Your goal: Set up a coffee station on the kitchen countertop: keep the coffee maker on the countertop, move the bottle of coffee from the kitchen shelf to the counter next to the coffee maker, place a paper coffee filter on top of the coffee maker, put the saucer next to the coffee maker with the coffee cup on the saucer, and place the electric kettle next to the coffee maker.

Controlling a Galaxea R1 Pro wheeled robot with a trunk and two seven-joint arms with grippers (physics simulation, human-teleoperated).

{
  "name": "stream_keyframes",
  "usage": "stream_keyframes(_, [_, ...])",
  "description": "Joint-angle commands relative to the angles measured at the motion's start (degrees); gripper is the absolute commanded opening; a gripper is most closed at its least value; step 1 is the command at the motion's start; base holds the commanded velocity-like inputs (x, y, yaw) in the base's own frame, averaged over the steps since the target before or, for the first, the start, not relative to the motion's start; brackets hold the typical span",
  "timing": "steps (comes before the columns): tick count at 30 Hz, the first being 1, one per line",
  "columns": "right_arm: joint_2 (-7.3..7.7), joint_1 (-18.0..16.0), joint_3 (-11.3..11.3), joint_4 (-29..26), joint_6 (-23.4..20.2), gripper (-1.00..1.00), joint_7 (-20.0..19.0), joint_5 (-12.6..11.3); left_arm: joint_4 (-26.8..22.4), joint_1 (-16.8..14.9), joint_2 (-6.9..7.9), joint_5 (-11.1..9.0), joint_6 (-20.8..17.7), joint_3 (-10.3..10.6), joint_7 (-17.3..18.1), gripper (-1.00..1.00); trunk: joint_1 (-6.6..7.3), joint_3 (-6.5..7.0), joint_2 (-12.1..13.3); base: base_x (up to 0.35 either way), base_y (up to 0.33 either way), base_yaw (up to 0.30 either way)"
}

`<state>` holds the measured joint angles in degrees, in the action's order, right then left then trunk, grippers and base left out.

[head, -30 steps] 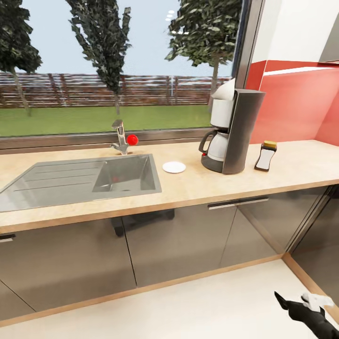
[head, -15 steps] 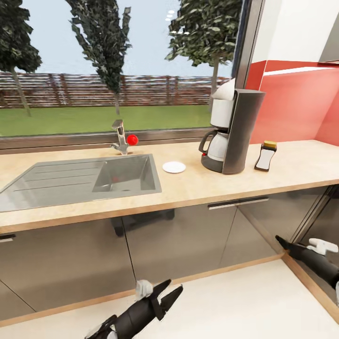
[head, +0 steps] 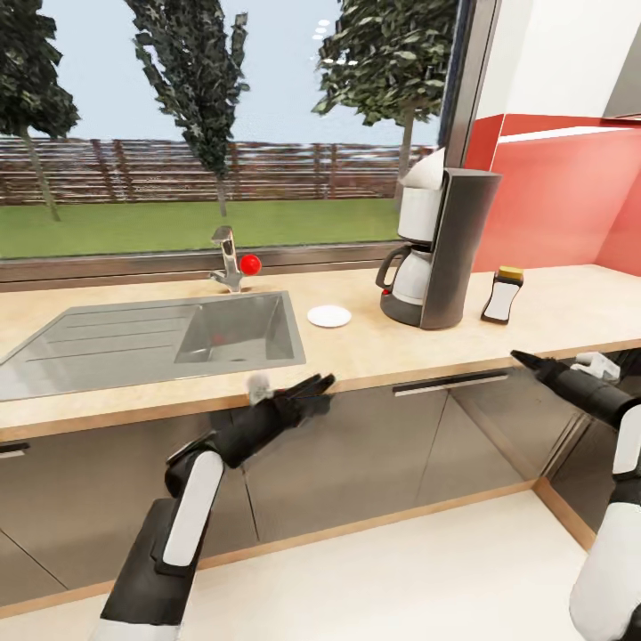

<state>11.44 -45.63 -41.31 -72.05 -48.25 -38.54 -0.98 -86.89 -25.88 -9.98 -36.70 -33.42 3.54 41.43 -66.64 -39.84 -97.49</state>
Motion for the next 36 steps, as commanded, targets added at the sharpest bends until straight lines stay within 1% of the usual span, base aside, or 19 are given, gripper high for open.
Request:
stream_keyframes(1, [0.0, -0.68, -0.1, -0.02, -0.76, 1.0, -0.16, 0.01, 0.01, -1.43, -0.02, -0.97, -1.02, -0.02, -0.68, 1.0, 0.0, -0.07, -0.03, 0.0, 0.0, 0.0])
stream_keyframes(5, [-0.21, -3.59, 0.23, -0.02, -1.78, 1.0, -0.14, 0.01, 0.0, -8.63, -0.02, -4.86, -9.23, -0.13, -5.25, 1.0, 0.0, -0.07, -0.03, 0.0, 0.0, 0.0])
stream_keyframes(7, [-0.35, -4.49, 1.97, -0.02, -2.09, 1.0, -0.13, 0.0, 0.08, -11.54, -0.02, -6.5, -11.37, -0.36, -8.06, 1.0, 0.0, -0.07, -0.03, 0.0, 0.0, 0.0])
stream_keyframes(9, [-0.5, -5.0, 3.86, 0.0, -2.63, 1.0, -0.13, -0.18, 0.21, -13.07, -0.02, -7.41, -12.17, -0.9, -10.4, 1.0, 0.0, -0.07, -0.03, 0.0, 0.0, 0.0])
stream_keyframes(10, [-0.97, -5.48, 5.66, 0.01, -3.45, 1.0, -0.11, -0.79, 0.5, -14.44, -0.02, -8.24, -12.71, -1.98, -13.17, 1.0, 0.0, -0.07, -0.03, 0.0, 0.0, 0.0])
stream_keyframes(14, [-2.87, -6.71, 7.69, 0.04, -5.01, 1.0, 0.22, -3.14, 2.06, -17.58, -0.02, -9.87, -13.33, -4.67, -19.26, 1.0, 0.0, -0.07, -0.03, 0.0, 0.0, 0.0])
stream_keyframes(17, [-5.54, -7.94, 8.58, 0.06, -6.14, 1.0, 1.48, -4.57, 5.43, -21.01, -0.02, -11.27, -13.6, -6.57, -24.8, 1.0, 0.0, -0.07, -0.03, 0.0, 0.0, 0.0])
stream_keyframes(18, [-7.0, -8.56, 8.81, 0.06, -6.81, 1.0, 2.74, -4.94, 7.29, -22.94, -0.02, -11.69, -13.66, -7.42, -27.32, 1.0, 0.0, -0.07, -0.03, 0.0, 0.0, 0.0])
stream_keyframes(20, [-8.53, -9.18, 8.96, 0.06, -7.3, 1.0, 4.32, -5.18, 9.33, -24.84, -0.02, -11.95, -13.71, -8.62, -29.66, 1.0, 0.0, -0.07, -0.03, 0.0, 0.0, 0.0])
stream_keyframes(21, [-14.53, -10.58, 9.17, 0.12, -7.99, 1.0, 11.71, -5.55, 18.85, -31.48, -0.02, -12.33, -13.84, -14.88, -35.35, 1.0, 0.0, -0.07, -0.03, 0.0, 0.0, 0.0])
stream_keyframes(24, [-17.31, -11.3, 9.24, 0.36, -8.05, 1.0, 15.85, -5.66, 24.5, -34.0, -0.02, -12.38, -13.9, -16.64, -37.49, 1.0, 0.0, -0.07, -0.03, 0.0, 0.0, 0.0])
stream_keyframes(26, [-18.41, -11.5, 9.27, 0.47, -8.04, 1.0, 17.46, -5.79, 26.73, -34.64, 0.41, -12.4, -13.97, -17.08, -38.21, 1.0, 0.0, -0.07, -0.03, 0.0, 0.0, 0.0])
stream_keyframes(27, [-19.23, -11.62, 9.27, 0.79, -8.01, 1.0, 19.16, -6.87, 28.15, -35.03, 1.34, -12.43, -14.63, -17.36, -38.65, 1.0, 0.0, -0.07, -0.03, 0.0, 0.0, 0.0])
stream_keyframes(30, [-20.12, -11.76, 9.24, 2.2, -7.95, 1.0, 22.67, -10.87, 29.6, -35.47, 2.39, -12.48, -17.29, -17.74, -39.1, 1.0, 0.0, -0.07, -0.03, 0.0, 0.0, 0.0])
stream_keyframes(31, [-20.55, -11.82, 9.28, 3.8, -7.73, 1.0, 29.2, -17.42, 30.24, -35.66, 2.88, -12.5, -19.01, -18.29, -39.3, 1.0, 0.0, -0.07, -0.03, 0.0, 0.0, 0.0])
stream_keyframes(32, [-20.62, -11.83, 9.29, 4.13, -7.48, 1.0, 32.35, -20.17, 30.35, -35.69, 2.97, -12.51, -19.34, -18.65, -39.34, 1.0, 0.0, -0.07, -0.03, 0.0, 0.0, 0.0])
stream_keyframes(34, [-20.67, -11.84, 9.33, 4.48, -7.14, 1.0, 35.37, -22.96, 30.43, -35.72, 3.03, -12.51, -19.56, -19.15, -39.36, 1.0, 0.0, -0.07, -0.03, 0.0, 0.0, 0.0])
stream_keyframes(35, [-20.7, -11.84, 9.44, 5.1, -6.68, 1.0, 37.8, -25.98, 30.47, -35.72, 3.09, -12.51, -19.69, -19.74, -39.38, 1.0, 0.0, -0.07, -0.03, 0.0, 0.0, 0.0])
stream_keyframes(36, [-20.71, -11.84, 9.66, 5.43, -6.46, 1.0, 38.74, -27.55, 30.49, -35.73, 3.12, -12.51, -19.74, -20.01, -39.37, 1.0, 0.0, -0.07, -0.03, 0.0, 0.0, 0.0])
